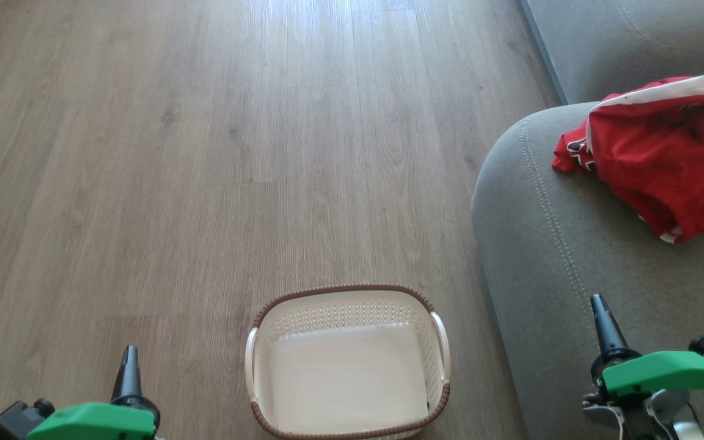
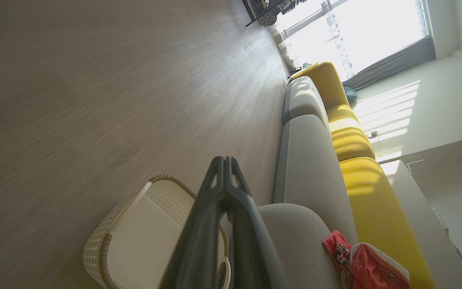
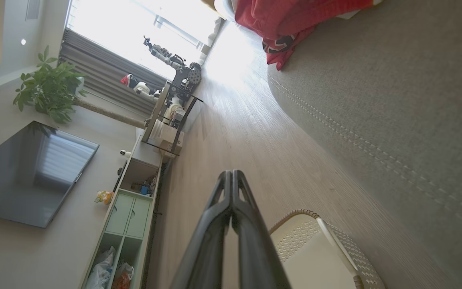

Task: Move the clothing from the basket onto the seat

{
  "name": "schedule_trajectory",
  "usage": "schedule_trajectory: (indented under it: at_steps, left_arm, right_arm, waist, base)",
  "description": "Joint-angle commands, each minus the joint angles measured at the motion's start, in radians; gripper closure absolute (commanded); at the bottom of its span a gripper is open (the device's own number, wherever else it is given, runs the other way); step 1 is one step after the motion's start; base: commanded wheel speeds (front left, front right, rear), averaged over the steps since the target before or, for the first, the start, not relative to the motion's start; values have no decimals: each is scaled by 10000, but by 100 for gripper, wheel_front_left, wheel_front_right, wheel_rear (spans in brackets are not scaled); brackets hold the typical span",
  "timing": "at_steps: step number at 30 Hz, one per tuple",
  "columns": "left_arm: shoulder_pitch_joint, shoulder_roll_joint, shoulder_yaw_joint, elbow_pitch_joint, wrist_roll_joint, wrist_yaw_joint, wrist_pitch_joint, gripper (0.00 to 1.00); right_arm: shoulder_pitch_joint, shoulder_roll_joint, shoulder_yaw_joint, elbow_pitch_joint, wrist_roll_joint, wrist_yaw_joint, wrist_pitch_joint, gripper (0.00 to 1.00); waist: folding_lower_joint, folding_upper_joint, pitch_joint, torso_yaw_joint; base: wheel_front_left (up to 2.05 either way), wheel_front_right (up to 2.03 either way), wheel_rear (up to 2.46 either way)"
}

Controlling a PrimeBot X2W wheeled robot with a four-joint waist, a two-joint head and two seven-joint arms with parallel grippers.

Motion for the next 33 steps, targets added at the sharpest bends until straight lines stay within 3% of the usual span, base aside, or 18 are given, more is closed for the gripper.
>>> schedule_trajectory:
  at_steps: [1,33]
  left_arm:
    - [-456,16,392,-343,-241,-123,87,100]
    - [-810,-523,1689,-732,-2902,-766,973,100]
  right_arm:
    - [-626,-79,101,-400,332,0,77,100]
    - [-984,-207,26,-722,3978,-1,750,100]
  waist:
    - [0,0,6,-6]
    - [0,0,134,-139]
  base:
    - [0,0,0]
    - [0,0,0]
